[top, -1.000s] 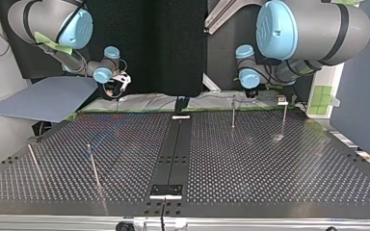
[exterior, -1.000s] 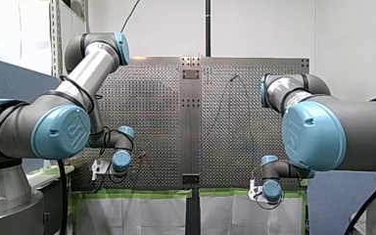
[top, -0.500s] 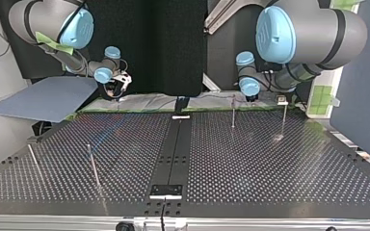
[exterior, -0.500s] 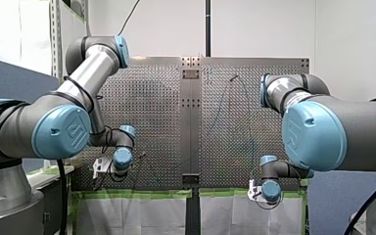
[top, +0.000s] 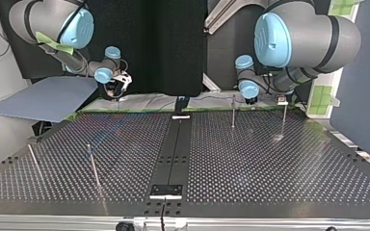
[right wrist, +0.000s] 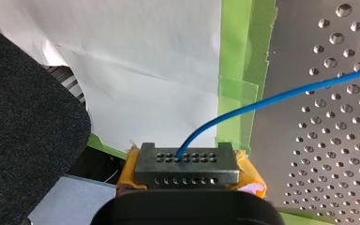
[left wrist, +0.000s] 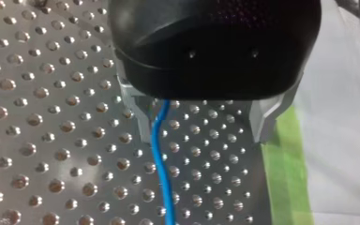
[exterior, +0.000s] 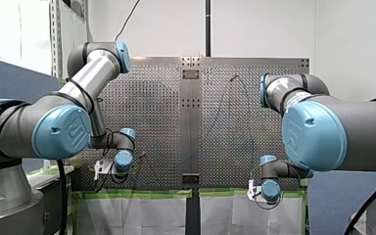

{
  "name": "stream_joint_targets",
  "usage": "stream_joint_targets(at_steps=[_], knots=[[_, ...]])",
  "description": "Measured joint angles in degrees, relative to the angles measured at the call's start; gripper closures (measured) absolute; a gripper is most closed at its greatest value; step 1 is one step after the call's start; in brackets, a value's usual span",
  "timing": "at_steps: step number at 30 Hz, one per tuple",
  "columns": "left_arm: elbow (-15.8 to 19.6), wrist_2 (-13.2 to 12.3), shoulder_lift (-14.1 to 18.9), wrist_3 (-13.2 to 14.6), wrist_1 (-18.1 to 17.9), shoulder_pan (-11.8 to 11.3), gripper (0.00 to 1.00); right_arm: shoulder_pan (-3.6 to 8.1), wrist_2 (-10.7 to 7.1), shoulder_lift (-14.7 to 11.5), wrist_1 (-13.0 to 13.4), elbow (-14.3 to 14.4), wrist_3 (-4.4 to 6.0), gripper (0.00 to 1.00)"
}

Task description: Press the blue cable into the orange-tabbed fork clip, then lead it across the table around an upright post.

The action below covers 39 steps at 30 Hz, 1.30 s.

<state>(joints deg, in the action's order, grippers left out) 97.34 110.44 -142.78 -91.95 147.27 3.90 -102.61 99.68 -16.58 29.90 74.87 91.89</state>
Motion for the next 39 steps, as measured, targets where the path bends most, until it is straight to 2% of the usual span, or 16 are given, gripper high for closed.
stream_joint_targets(at_steps=[1,3,4,6,7,8,9,10,11,12,18,25,32,39], knots=[[0.0,0.2,0.0,0.0,-0.2,0.0,0.00,-0.01,0.00,0.0,0.0,0.0,0.00,1.00],[0.0,0.6,0.0,0.1,-0.4,-0.1,0.09,-0.06,0.00,0.0,0.0,0.0,0.02,1.00],[0.0,0.7,0.0,0.1,-0.4,-0.1,0.09,-0.09,0.00,0.0,0.0,0.0,0.03,1.00],[-0.1,0.9,0.0,0.2,-0.5,-0.1,0.38,-0.16,0.00,0.0,0.0,0.0,0.04,1.00],[-0.1,1.0,0.0,0.2,-0.5,-0.2,0.38,-0.19,0.00,0.0,0.0,0.0,0.05,1.00],[-0.1,1.1,0.0,0.2,-0.5,-0.2,0.51,-0.22,0.00,0.0,0.0,0.0,0.05,1.00],[-0.1,1.3,0.0,0.2,-0.5,-0.2,0.75,-0.24,0.00,0.0,0.0,0.0,0.05,1.00],[-0.1,1.5,0.0,0.3,-0.6,-0.1,0.75,-0.25,0.01,0.0,0.0,0.0,0.06,1.00],[-0.1,1.7,0.0,0.3,-0.6,-0.1,0.83,-0.25,0.01,0.0,0.0,0.0,0.06,1.00],[-0.1,1.9,0.0,0.4,-0.6,-0.1,1.00,-0.25,0.00,0.0,0.0,0.0,0.06,1.00],[-0.1,2.2,0.0,1.3,-0.6,0.0,1.00,-0.33,0.01,0.0,0.0,0.0,0.06,1.00],[-0.1,0.9,0.1,1.4,-0.9,-0.1,1.00,-0.42,0.00,0.0,0.0,0.1,0.07,1.00],[-0.1,0.8,0.8,-0.2,-2.7,-0.1,1.00,-0.43,0.00,0.0,0.0,0.1,0.07,1.00],[0.0,1.1,1.2,-1.7,0.0,0.6,1.00,-0.43,0.00,0.0,0.0,0.1,0.06,1.00]])
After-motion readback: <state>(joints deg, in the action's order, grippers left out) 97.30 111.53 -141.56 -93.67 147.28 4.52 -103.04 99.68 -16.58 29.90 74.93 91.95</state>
